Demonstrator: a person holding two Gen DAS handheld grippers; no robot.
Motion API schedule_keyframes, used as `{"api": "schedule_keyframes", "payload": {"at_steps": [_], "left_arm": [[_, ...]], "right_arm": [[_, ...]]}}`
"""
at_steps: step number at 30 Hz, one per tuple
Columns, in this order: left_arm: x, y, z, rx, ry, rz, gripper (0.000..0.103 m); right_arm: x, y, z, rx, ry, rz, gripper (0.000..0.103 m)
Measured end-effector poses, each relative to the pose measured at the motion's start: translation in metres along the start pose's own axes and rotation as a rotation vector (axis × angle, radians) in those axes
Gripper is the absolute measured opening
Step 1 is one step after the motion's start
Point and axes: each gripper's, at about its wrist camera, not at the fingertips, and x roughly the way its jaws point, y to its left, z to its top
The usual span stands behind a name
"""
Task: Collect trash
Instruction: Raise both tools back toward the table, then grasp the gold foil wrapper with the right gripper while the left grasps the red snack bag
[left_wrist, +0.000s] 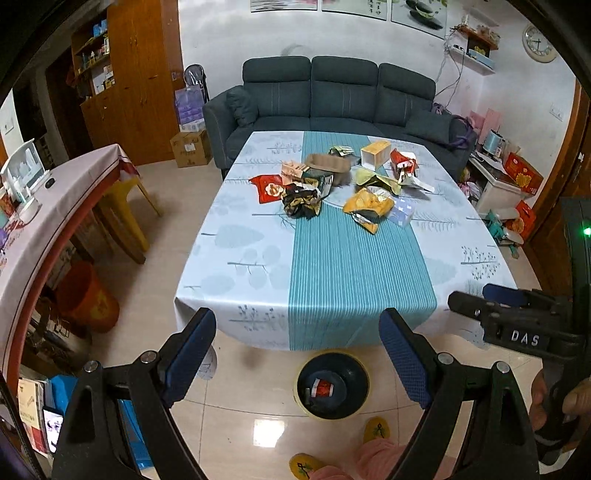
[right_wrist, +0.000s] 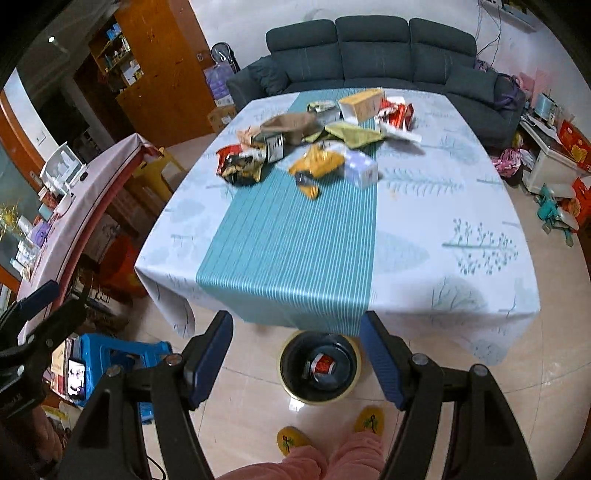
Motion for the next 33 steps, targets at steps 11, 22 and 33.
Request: {"api": "schedule_keyframes", "payload": {"at_steps": [11,22,33], "left_arm": [[0.043,0.008,0.035,-0.031,0.041,0.027,0.088],[0.126,-0.007,0.097,-0.127,0.117,0.098,0.088],[0.166,0.023,0.141,-0.273,0.116,0.136,0.088]], "right_arm": [[0.025,-0.007,0.060,-0.026,-0.024,-0.007,0.071],[0.104,-0.031,0.150,-0.162,0.053,0.095,0.058],[0.181,-0.021,0.198,-0.275,0.171,0.144,0.058]]}}
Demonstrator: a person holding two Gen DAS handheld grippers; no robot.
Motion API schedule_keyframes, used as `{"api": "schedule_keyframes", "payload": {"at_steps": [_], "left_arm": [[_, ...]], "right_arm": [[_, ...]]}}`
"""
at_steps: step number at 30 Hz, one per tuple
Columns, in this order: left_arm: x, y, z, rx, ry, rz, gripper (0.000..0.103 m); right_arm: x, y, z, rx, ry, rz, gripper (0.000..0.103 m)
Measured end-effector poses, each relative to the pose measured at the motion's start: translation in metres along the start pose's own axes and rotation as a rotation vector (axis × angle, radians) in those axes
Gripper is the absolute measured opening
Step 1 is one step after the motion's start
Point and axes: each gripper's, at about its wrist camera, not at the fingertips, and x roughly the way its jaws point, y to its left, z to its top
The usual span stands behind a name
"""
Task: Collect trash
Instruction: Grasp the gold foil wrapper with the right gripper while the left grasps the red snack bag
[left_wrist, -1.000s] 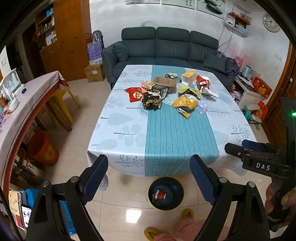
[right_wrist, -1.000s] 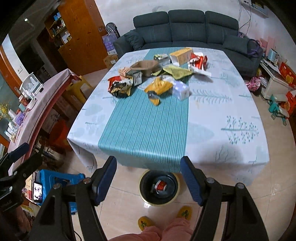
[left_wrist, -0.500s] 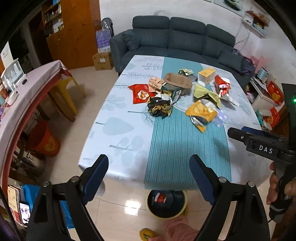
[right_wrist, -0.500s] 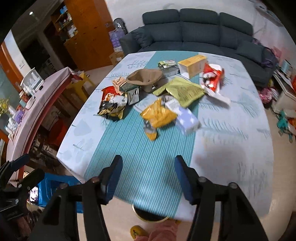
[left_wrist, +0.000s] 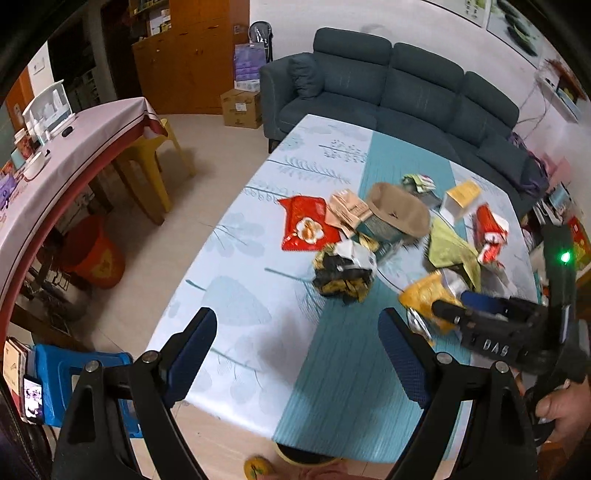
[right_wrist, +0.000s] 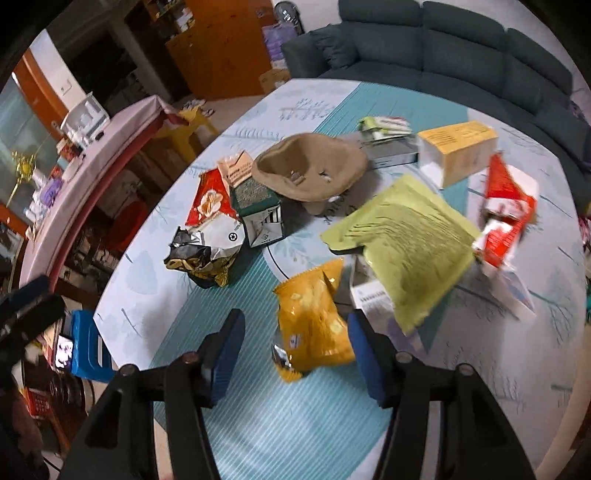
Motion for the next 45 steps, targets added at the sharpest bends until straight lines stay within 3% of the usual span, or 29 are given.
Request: {"api": "schedule_keyframes", "payload": {"at_steps": [7,13,18,22,23,25,30,38,41,43,45], "left_arm": [[0.032,0.020,0.027,0.033,0.034,-0.012,0.088],[0.080,0.036,0.065,0.090,0.110,-0.117,0.088],[0.132,0.048,0.100,0.111,0.191,-0.196,0.088],[0.177,0.048,0.122,0.121,0.277,-0.252,0.088],[0.186,0.045,0.125,0.134,0.295,-0.256,0.088],[0.202,0.038,0.130,0.166,0.322,-0.247,0.088],[0.229,0.025,0.131,0.200,0.385,-0.249,0.088],[0.248,0.004,0.134,0.246,0.409,-0.213,0.085],[0.251,-0.009,0.137,0.291,0.379,-0.162,0.071],[0.249,-0.016,0.136,0.320,0.361,-0.152,0.053],[0.246,-0.022,0.134,0.352,0.346,-0.147,0.028]], "right_arm": [[0.036,0.005,0.003,0.003,0.097,-0.031,0.058],[0.062,0.011,0.005,0.079,0.157,-0.121,0.058],[0.069,0.017,0.015,0.195,0.120,-0.182,0.058],[0.077,0.032,0.024,0.194,0.097,-0.311,0.041],[0.078,0.036,0.026,0.200,0.088,-0.316,0.033],[0.079,0.038,0.027,0.238,0.076,-0.330,0.031],[0.078,0.034,0.028,0.326,0.047,-0.319,0.017],[0.068,0.026,0.015,0.448,0.023,-0.280,0.010],[0.066,0.027,0.011,0.467,0.019,-0.272,0.010],[0.065,0.028,0.009,0.470,0.018,-0.271,0.010],[0.063,0.027,0.007,0.474,0.019,-0.270,0.010]]}}
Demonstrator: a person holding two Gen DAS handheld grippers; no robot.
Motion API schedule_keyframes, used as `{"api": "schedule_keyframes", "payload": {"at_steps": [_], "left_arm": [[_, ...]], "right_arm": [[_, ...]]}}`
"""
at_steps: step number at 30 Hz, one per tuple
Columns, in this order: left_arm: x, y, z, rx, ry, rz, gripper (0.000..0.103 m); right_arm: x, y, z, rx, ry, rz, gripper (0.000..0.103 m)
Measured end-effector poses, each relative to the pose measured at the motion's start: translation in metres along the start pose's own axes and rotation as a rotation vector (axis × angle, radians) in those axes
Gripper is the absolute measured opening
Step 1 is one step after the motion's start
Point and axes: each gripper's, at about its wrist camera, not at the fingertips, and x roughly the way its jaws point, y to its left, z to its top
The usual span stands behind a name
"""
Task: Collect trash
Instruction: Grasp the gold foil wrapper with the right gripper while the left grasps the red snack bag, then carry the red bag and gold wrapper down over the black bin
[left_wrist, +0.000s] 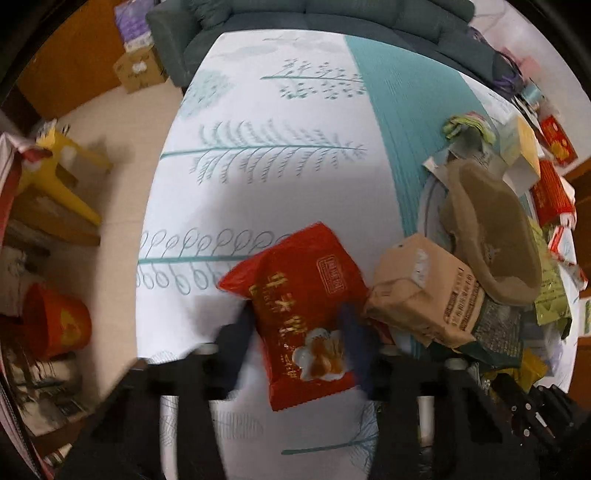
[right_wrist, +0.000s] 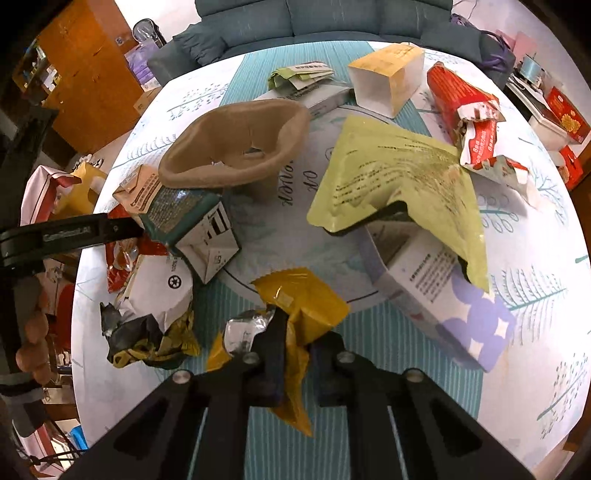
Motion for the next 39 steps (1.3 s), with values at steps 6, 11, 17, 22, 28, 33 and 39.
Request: {"api": "schedule_keyframes", "payload": {"at_steps": [6,11,17,22,28,33,39], "left_arm": [[-0.014,0.000,-0.010,0.005,-0.053,-0.047,0.002],[-0.041,0.021,-0.030,-0.055,-0.088,-0.083,0.001],[-0.090,0.033,-0.068,-0.119,-0.158,-0.092,0.001],[-0.130,0.024,-0.101,-0.150,-0.222,-0.076,0.001],[-0.172,-0.015,-0.180,-0.211,-0.277,-0.032,0.001],[-0.186,-0.060,-0.249,-0.242,-0.259,-0.022,0.001],[-0.194,-0.107,-0.317,-0.236,-0.236,0.009,0.001]], "right_arm": [[-0.011,-0.008,-0.009,0.023,-0.011,0.013,0.010],[-0.026,-0.011,-0.014,0.020,-0.033,0.036,0.010],[-0.050,-0.018,-0.021,-0.011,-0.064,0.069,0.010],[-0.074,-0.019,-0.030,-0.058,-0.097,0.110,0.009],[-0.109,-0.040,-0.060,-0.151,-0.131,0.189,0.009],[-0.137,-0.065,-0.096,-0.194,-0.138,0.261,0.009],[-0.157,-0.090,-0.149,-0.274,-0.122,0.305,0.009]]}}
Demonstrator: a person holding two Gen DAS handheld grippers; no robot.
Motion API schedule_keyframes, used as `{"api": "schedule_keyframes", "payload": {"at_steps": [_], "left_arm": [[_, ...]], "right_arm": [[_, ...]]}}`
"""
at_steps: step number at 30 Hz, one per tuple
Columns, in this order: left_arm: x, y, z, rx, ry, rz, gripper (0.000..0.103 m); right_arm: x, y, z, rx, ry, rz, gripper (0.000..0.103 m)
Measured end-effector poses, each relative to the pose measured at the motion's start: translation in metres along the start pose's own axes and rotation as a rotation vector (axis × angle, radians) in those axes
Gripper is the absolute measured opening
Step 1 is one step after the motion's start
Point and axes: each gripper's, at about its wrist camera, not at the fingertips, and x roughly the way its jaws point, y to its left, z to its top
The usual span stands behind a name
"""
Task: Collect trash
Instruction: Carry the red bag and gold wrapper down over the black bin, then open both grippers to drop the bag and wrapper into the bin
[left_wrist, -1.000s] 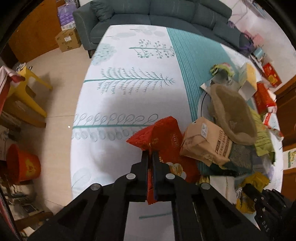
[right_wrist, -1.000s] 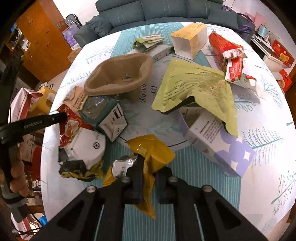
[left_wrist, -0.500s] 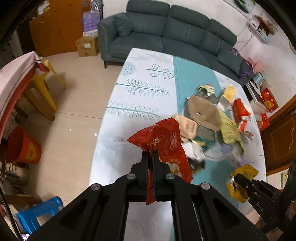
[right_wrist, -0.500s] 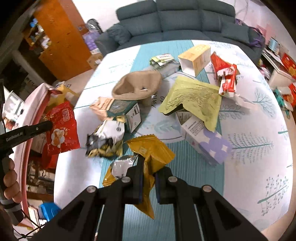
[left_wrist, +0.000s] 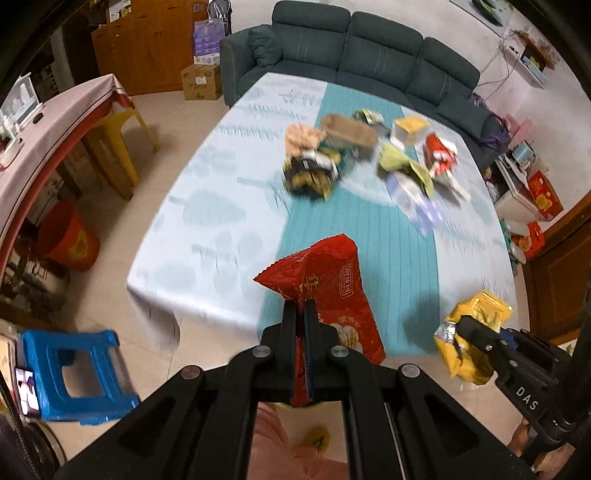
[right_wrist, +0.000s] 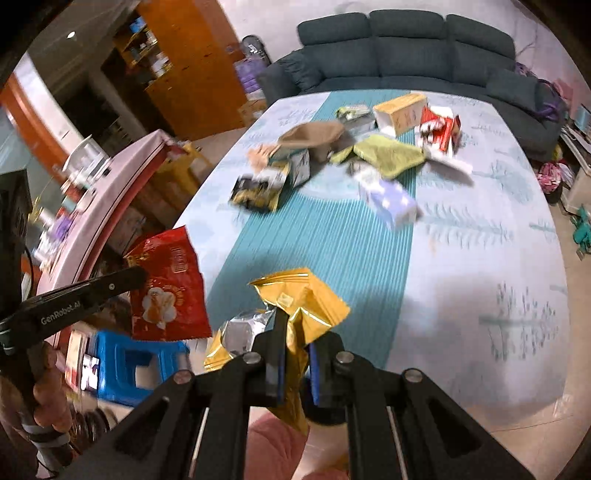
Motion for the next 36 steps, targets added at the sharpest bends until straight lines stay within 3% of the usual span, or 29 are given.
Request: {"api": "schedule_keyframes", "payload": {"at_steps": [5,11,14,17,24,29,32,34,36], "left_arm": [[-0.009,-0.013,-0.046,0.047,0.046,0.036,0.002],[0.018,-0.013,-0.077,0.070,0.140,0.046,0.002],[0.055,-0.007,-0.098,0.090,0.182,0.037,0.002],[0.094,-0.002,-0.118,0.107,0.176,0.014,0.002],[0.219,0.018,-0.178,0.100,0.203,0.008,0.003],[0.296,0.016,-0.200,0.120,0.207,0.006,0.004],[0.323,0.012,-0.205,0.138,0.199,0.002,0.015],[0.336,0.010,-0.208,0.147,0.192,0.000,0.035],[0.347,0.009,-0.210,0.154,0.182,0.007,0.063]], "right_arm": [[-0.003,-0.002,-0.039,-0.003,0.060,0.034,0.009],[0.012,-0.006,-0.081,0.049,0.121,0.040,0.010],[0.035,-0.011,-0.103,0.081,0.148,0.017,0.010],[0.071,-0.018,-0.130,0.108,0.165,-0.022,0.010],[0.194,-0.044,-0.198,0.130,0.220,-0.078,0.010],[0.272,-0.069,-0.229,0.152,0.243,-0.093,0.011],[0.306,-0.081,-0.236,0.142,0.236,-0.079,0.014],[0.322,-0.086,-0.239,0.150,0.243,-0.077,0.018],[0.335,-0.092,-0.241,0.160,0.245,-0.087,0.036]]}}
